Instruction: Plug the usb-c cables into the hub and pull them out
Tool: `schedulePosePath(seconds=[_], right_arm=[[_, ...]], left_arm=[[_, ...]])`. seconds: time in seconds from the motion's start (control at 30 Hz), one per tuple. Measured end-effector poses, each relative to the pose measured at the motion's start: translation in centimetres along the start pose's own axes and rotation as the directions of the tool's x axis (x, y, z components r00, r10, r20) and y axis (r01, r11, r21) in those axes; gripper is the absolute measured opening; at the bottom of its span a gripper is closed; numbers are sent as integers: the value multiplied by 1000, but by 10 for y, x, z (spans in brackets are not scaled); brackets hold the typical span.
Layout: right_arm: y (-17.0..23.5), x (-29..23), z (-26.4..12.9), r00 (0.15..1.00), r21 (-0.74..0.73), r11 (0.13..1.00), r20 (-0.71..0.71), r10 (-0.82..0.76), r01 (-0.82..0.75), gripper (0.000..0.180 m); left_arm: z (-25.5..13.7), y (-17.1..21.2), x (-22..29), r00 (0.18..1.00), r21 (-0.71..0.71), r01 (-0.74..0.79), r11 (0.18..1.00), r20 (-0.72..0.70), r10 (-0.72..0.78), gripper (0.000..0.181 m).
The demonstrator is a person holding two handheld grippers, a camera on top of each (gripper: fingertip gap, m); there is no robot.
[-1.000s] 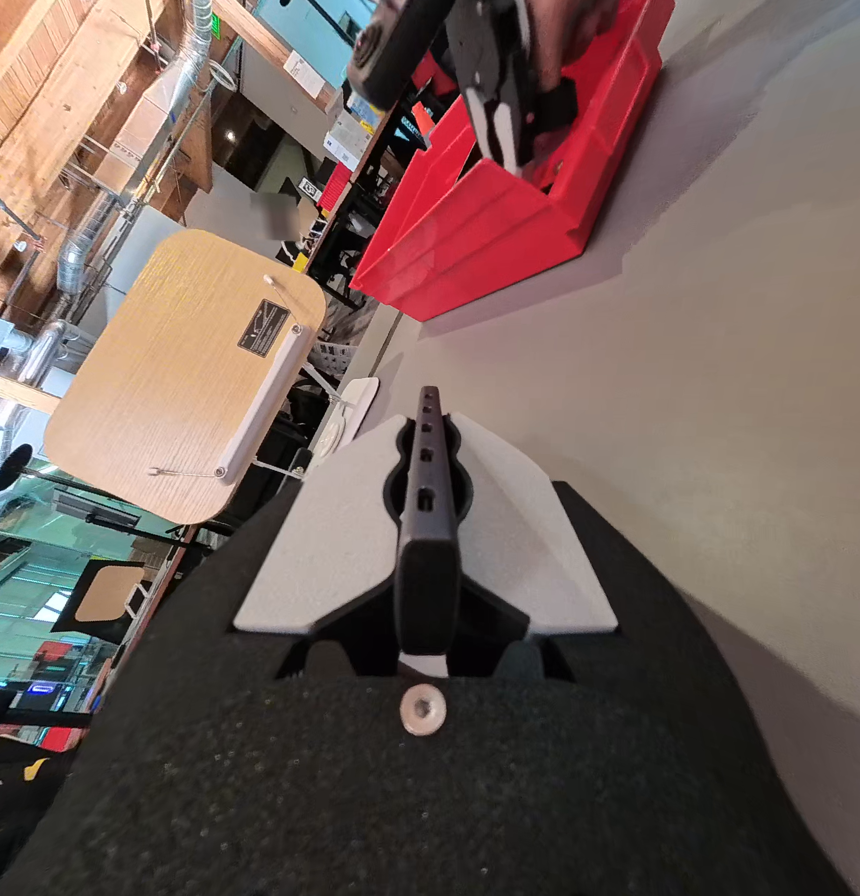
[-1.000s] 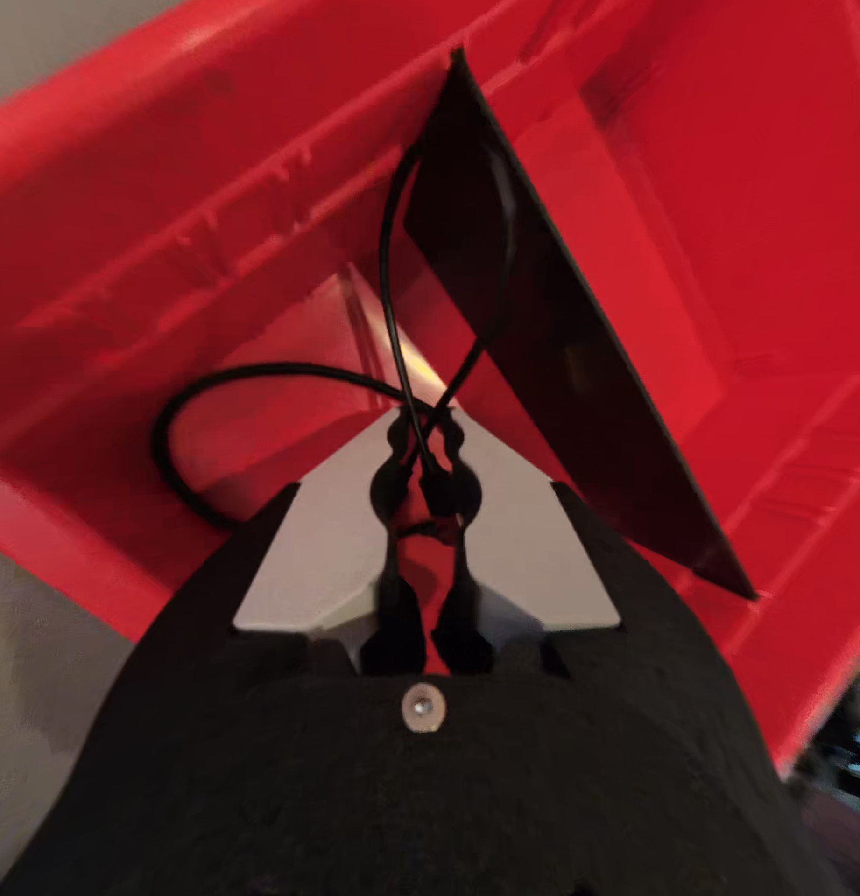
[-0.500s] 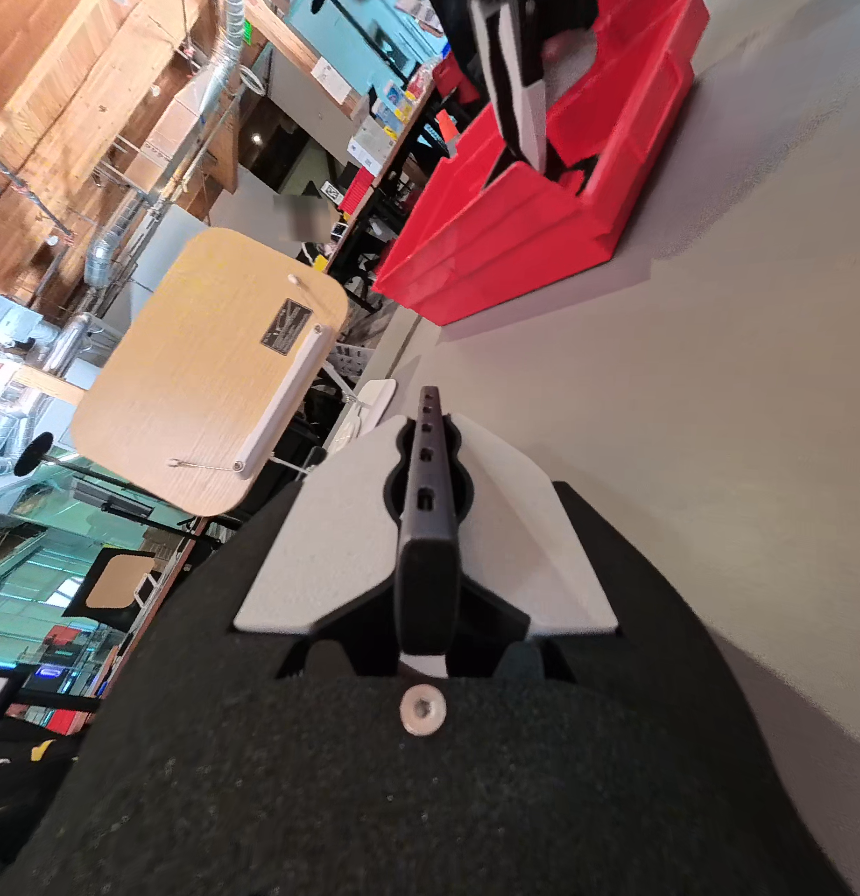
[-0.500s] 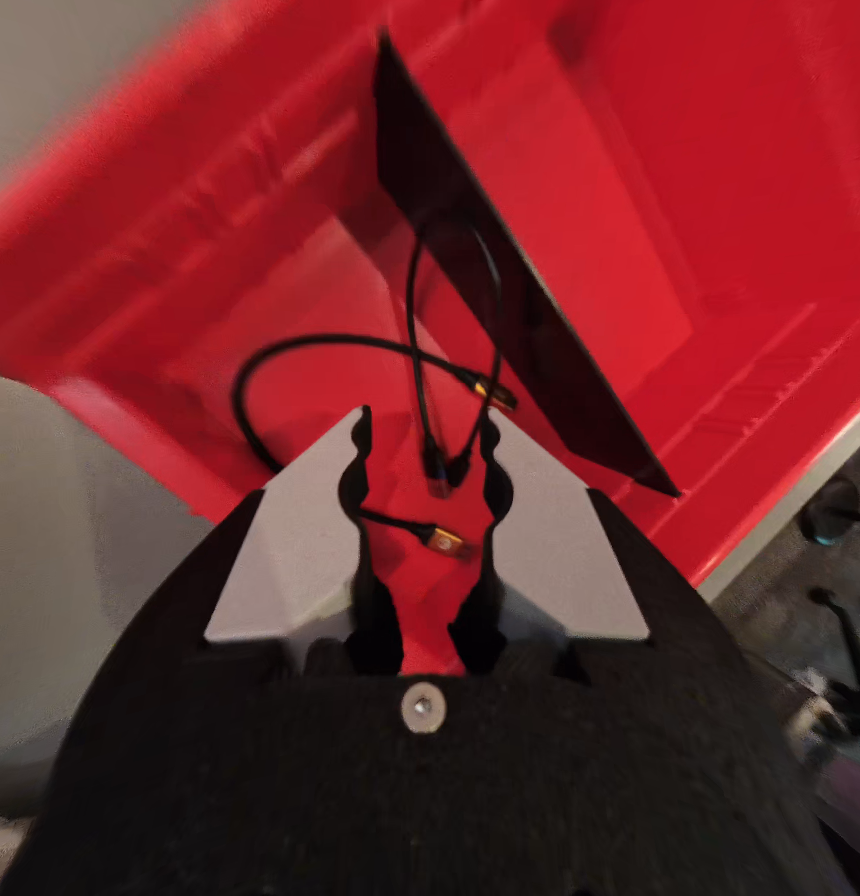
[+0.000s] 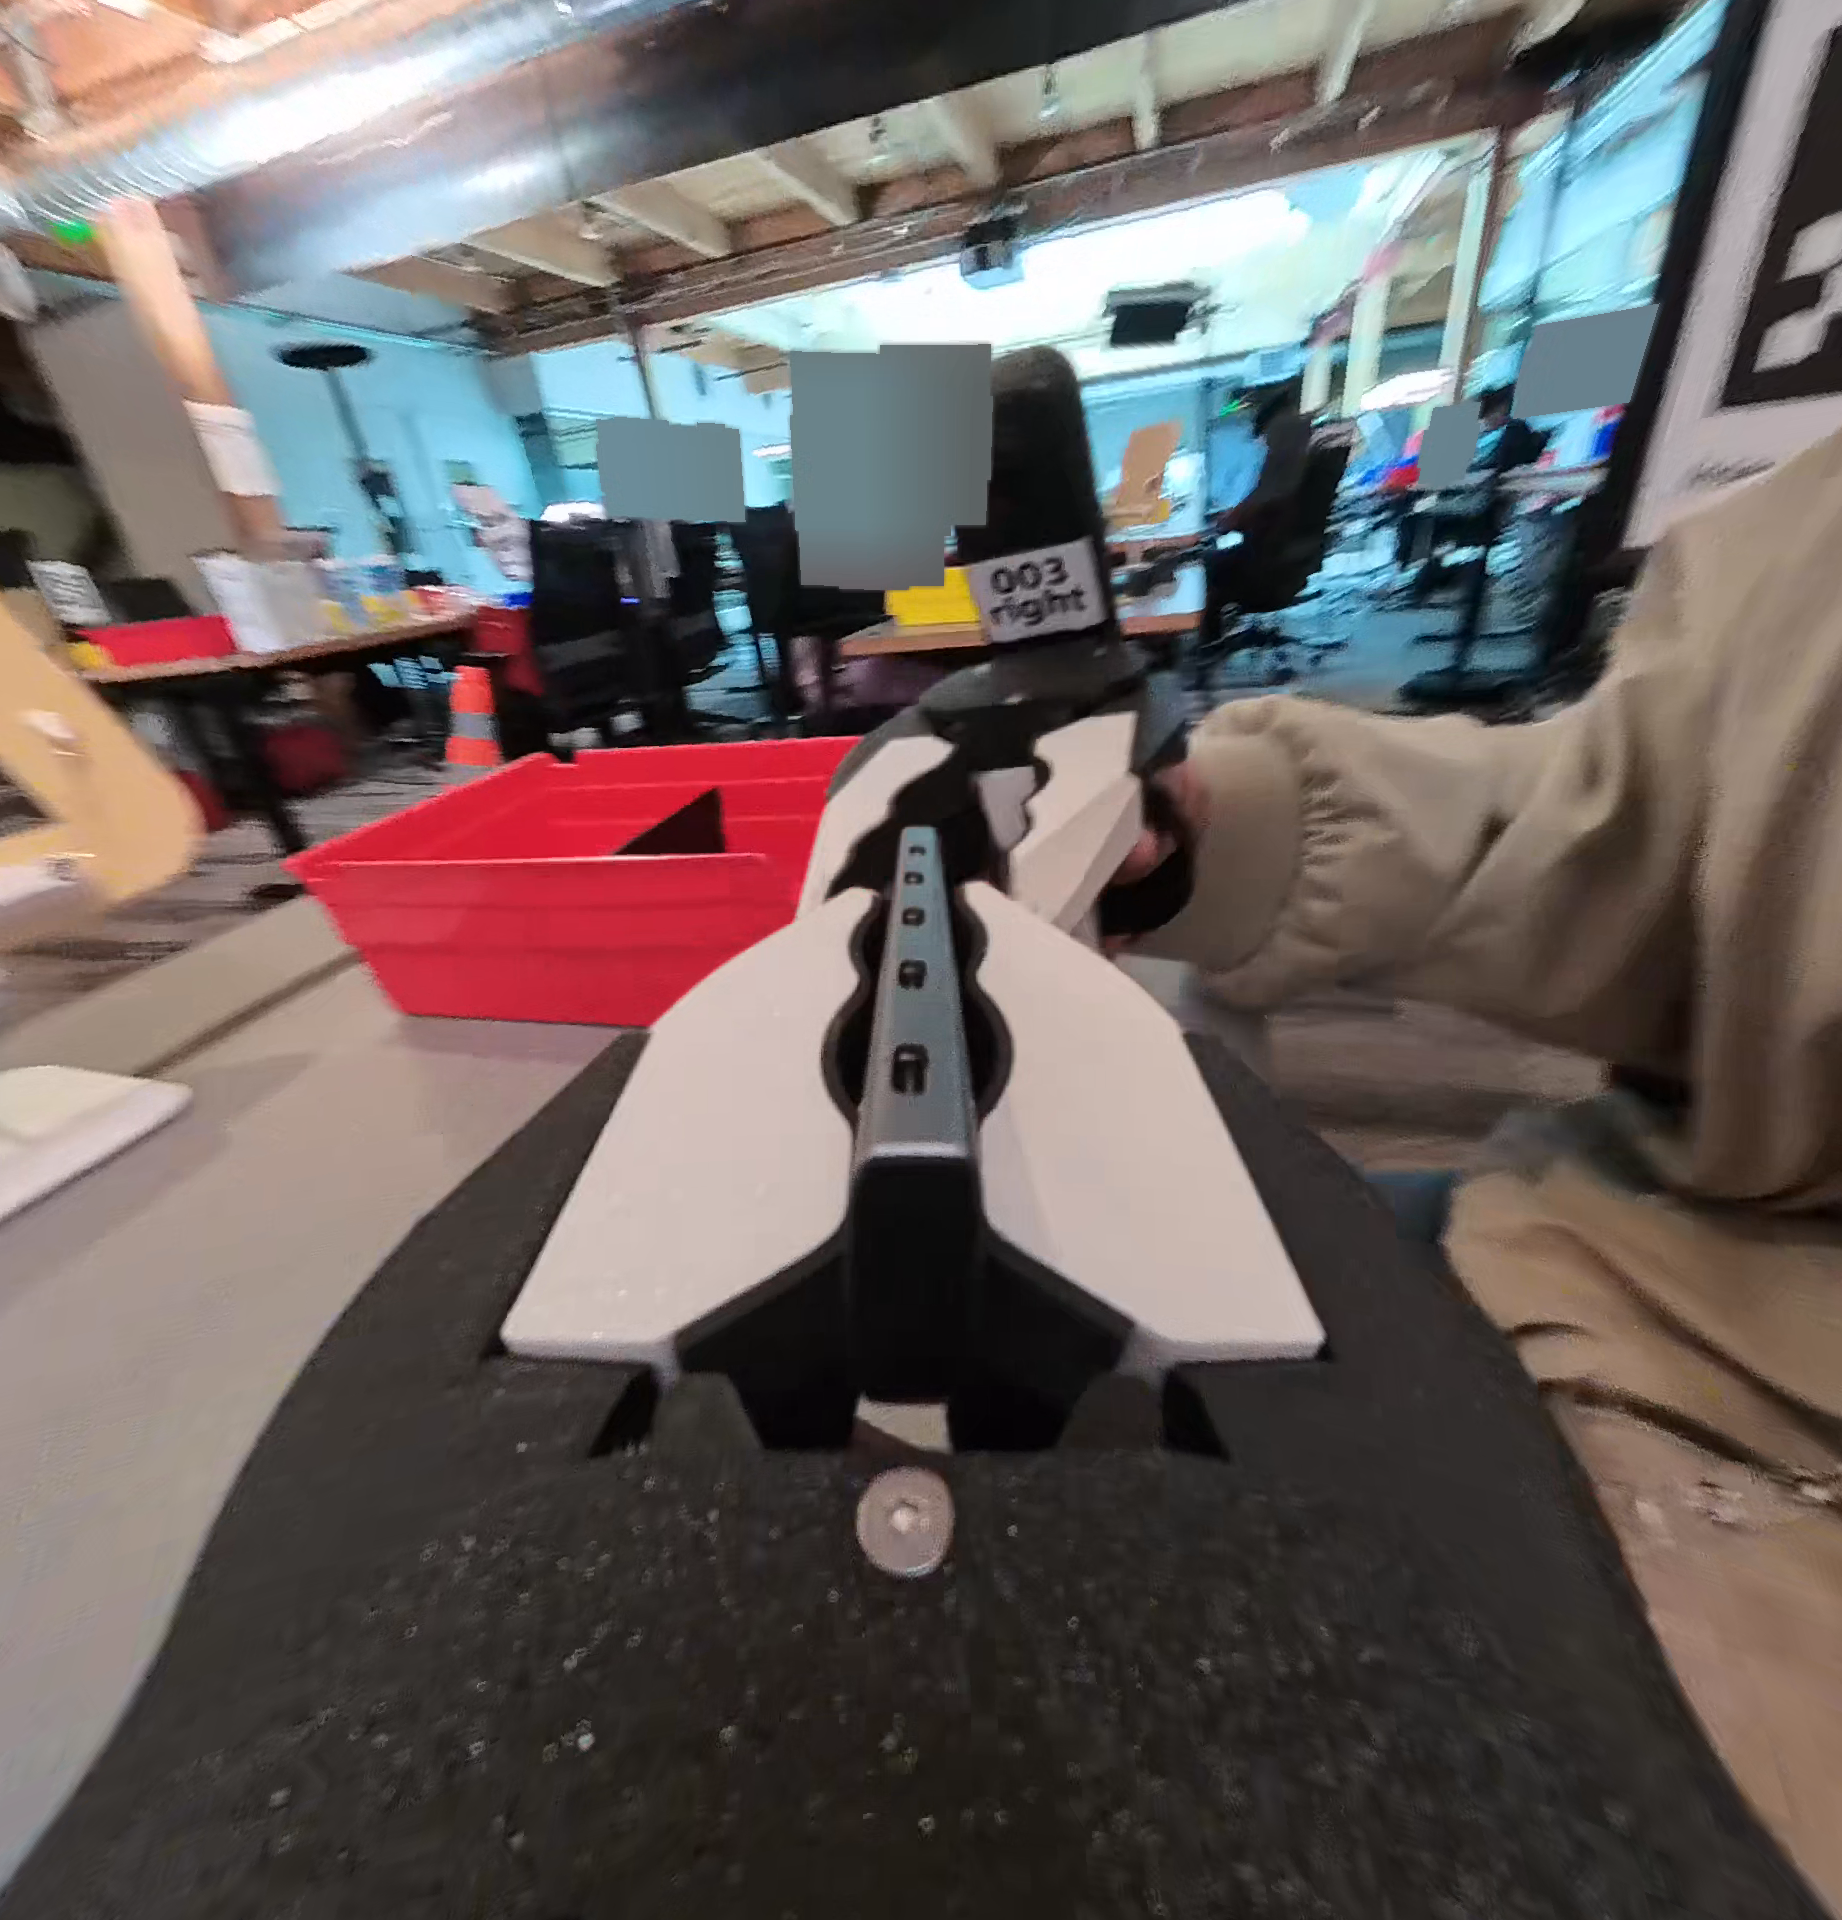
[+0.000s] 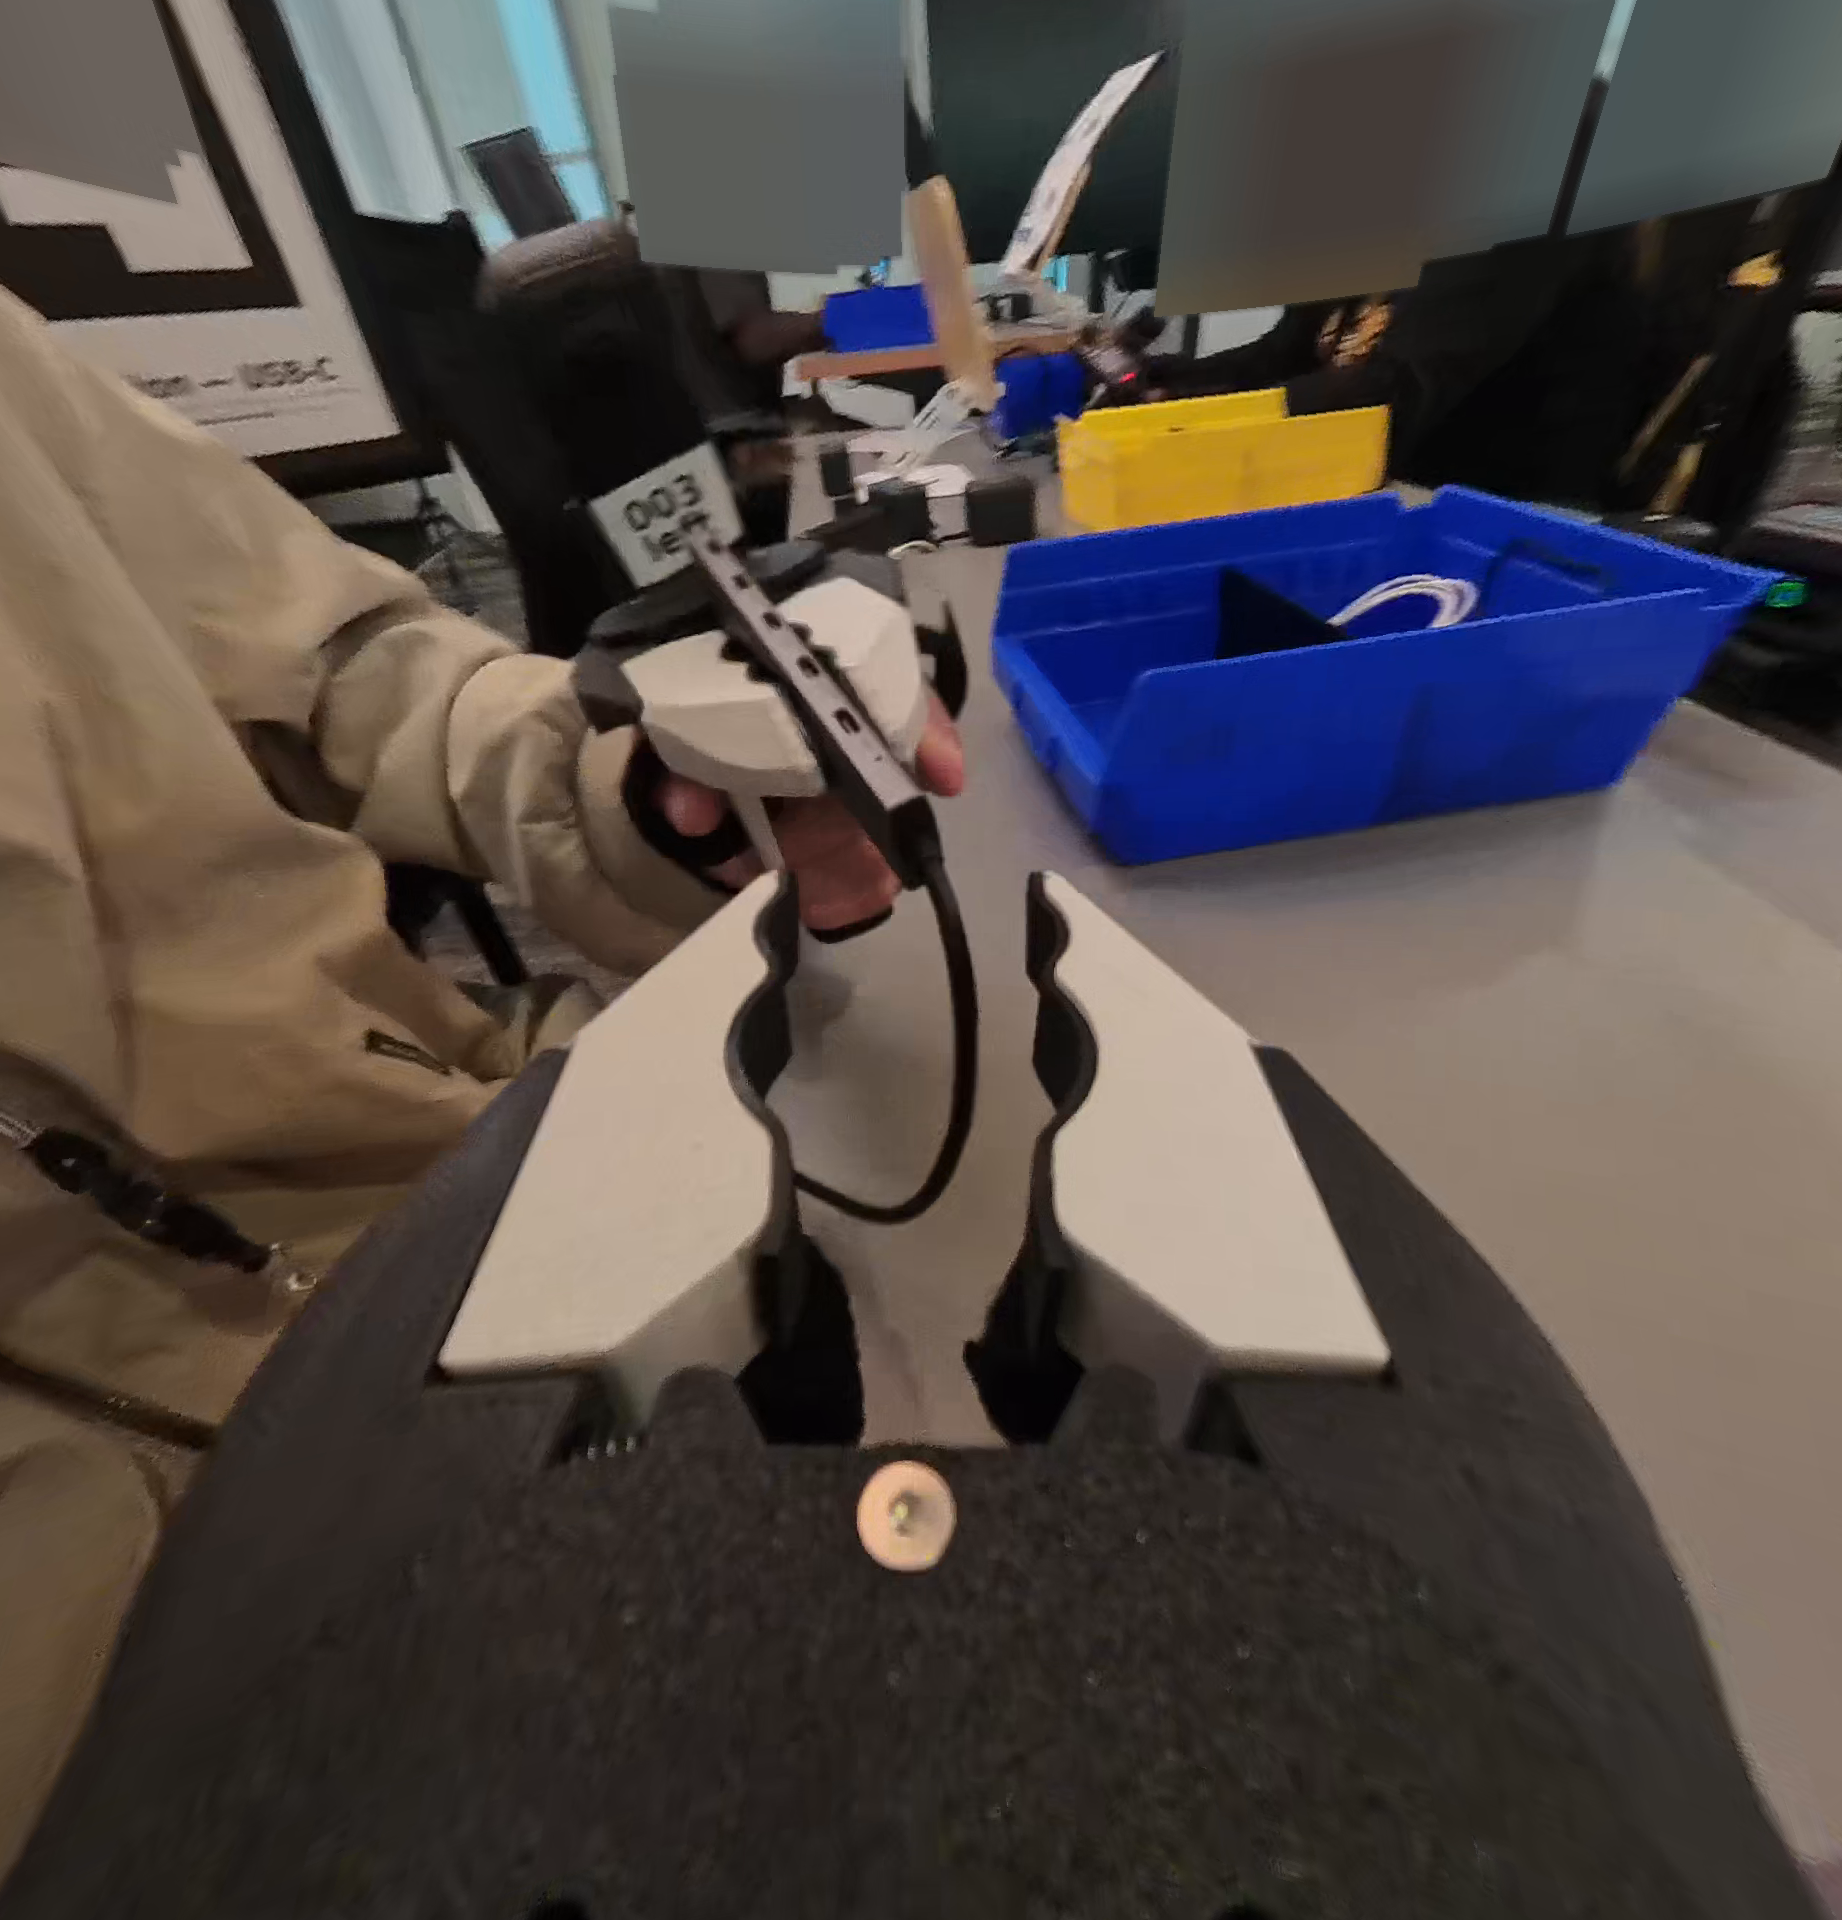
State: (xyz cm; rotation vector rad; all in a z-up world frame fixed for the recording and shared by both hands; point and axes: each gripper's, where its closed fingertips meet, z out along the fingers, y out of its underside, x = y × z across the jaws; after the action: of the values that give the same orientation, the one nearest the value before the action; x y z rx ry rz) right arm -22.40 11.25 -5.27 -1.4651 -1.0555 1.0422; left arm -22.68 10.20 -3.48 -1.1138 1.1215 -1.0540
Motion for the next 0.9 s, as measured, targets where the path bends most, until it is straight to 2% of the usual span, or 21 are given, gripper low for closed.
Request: schedulePosePath(seconds=[0.17,0.33,0.43,0.53,0.6,0.7,0.77,0.8,0.9], right_arm=[[-4,-16,6,997,58,997,46,-55,52,13],[3,-21,6,991,35,999,135,2,-7,9],[-11,-12,-4,992,77,997,126,20,-30,9],[-62,12,-42,999,208,978,50,2,-12,8],[-108,43,-79,995,291,955,-90,-34,59,7],[-152,101,-134,926,216,948,-348,-149,233,8],[-159,147,-165,864,111,950,-457,-210,290,9],[-152,173,-178,858,58,962,-470,-208,265,9],[-105,269,-222,795,-76,994,-597,-109,79,8]], left_arm=[[0,2,11,987,5,125,992,-107,-123,11],[0,7,13,962,-32,213,977,-169,-215,12],[1,16,4,970,-66,214,975,-105,-220,19],[1,27,-4,979,-112,191,975,-50,-198,15],[1,30,-8,980,-129,191,973,-26,-196,13],[2,34,-9,987,-149,157,976,-9,-160,9],[2,36,-9,992,-164,128,978,2,-129,7],[2,38,-8,993,-172,116,978,1,-117,6],[2,43,-6,995,-194,93,977,-3,-95,6]])
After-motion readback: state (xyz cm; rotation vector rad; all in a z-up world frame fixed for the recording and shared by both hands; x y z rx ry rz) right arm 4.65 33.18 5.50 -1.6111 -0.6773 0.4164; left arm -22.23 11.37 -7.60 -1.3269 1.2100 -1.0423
